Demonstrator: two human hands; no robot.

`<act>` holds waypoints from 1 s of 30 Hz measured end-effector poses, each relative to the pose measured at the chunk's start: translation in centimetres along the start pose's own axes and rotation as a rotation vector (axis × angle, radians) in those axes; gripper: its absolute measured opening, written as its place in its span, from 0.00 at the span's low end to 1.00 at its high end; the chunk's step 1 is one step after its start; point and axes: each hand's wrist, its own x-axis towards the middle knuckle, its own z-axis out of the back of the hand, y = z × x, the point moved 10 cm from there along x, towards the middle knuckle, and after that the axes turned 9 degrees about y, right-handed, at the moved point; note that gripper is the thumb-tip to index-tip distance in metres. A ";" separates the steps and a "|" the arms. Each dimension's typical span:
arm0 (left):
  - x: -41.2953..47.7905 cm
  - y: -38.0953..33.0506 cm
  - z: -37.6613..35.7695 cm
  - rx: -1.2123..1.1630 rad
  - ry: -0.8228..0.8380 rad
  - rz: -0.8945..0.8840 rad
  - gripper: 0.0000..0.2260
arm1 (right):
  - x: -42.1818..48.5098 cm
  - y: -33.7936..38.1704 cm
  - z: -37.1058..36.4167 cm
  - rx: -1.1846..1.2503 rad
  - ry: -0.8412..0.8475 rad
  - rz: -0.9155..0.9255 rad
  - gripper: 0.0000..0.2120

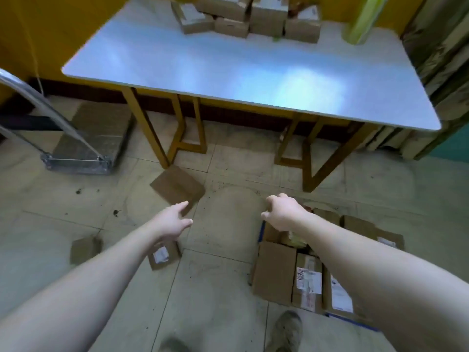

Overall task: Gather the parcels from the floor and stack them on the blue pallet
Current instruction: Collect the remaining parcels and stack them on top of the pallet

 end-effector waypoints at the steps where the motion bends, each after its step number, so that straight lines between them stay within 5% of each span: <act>1: -1.8 2.0 2.3 -0.019 -0.029 0.017 0.29 | -0.9 2.8 0.7 -0.001 0.001 0.017 0.28; 16: -22.9 31.5 25.2 -0.278 -0.366 0.123 0.29 | -9.1 43.1 -0.5 -0.193 0.018 0.427 0.27; 30: -16.8 40.5 36.5 -0.375 -0.408 0.193 0.28 | 1.5 54.0 3.3 -0.232 0.055 0.372 0.25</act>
